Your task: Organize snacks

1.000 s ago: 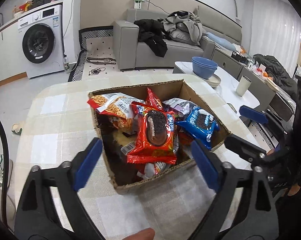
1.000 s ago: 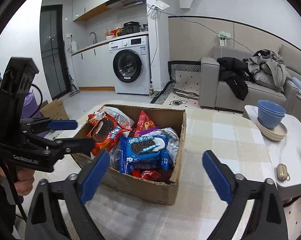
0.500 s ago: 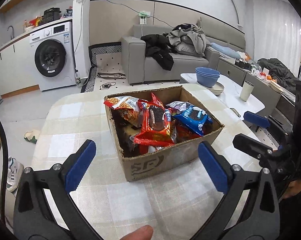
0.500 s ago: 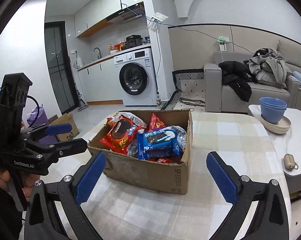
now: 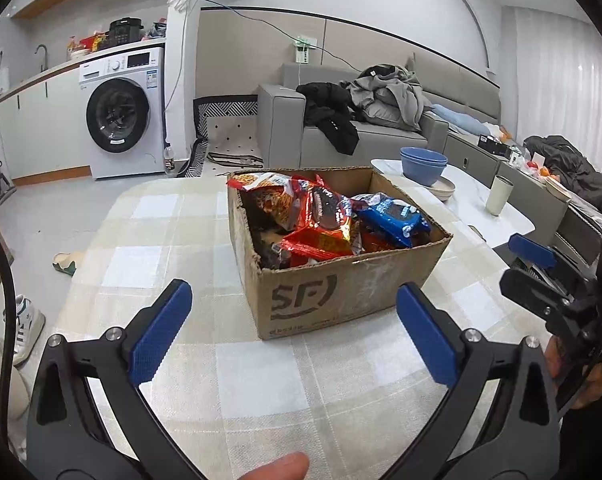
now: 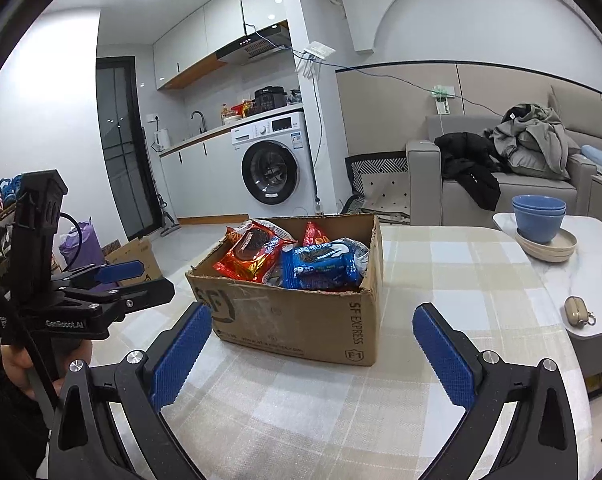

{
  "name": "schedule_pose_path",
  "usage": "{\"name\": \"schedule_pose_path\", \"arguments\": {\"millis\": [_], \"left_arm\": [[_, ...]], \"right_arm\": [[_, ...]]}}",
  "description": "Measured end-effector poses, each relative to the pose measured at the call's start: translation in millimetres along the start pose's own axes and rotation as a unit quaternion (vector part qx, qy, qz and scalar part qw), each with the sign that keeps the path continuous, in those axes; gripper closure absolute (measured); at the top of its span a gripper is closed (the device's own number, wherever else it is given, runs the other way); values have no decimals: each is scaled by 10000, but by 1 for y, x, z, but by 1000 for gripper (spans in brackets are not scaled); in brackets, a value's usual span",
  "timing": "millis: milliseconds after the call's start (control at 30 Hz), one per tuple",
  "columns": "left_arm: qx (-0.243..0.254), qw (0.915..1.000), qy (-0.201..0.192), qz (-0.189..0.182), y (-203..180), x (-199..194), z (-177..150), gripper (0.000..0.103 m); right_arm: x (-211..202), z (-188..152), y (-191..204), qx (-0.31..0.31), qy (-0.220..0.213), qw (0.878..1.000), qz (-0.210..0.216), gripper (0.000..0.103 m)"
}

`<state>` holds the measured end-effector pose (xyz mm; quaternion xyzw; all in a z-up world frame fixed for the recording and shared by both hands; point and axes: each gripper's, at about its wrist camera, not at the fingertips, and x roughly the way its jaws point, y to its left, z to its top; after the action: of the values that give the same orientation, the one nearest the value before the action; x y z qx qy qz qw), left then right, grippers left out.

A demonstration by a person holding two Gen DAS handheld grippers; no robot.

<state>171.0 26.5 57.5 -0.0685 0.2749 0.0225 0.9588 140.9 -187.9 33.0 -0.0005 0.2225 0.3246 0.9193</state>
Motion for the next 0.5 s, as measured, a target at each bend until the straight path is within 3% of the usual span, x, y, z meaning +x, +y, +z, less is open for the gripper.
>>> {"name": "schedule_pose_path", "arguments": {"millis": [500], "left_arm": [[115,9988,-472,9,7,13,-27,1]], "right_arm": [[-1,-23,4,-174,-321,9993,9,0]]}}
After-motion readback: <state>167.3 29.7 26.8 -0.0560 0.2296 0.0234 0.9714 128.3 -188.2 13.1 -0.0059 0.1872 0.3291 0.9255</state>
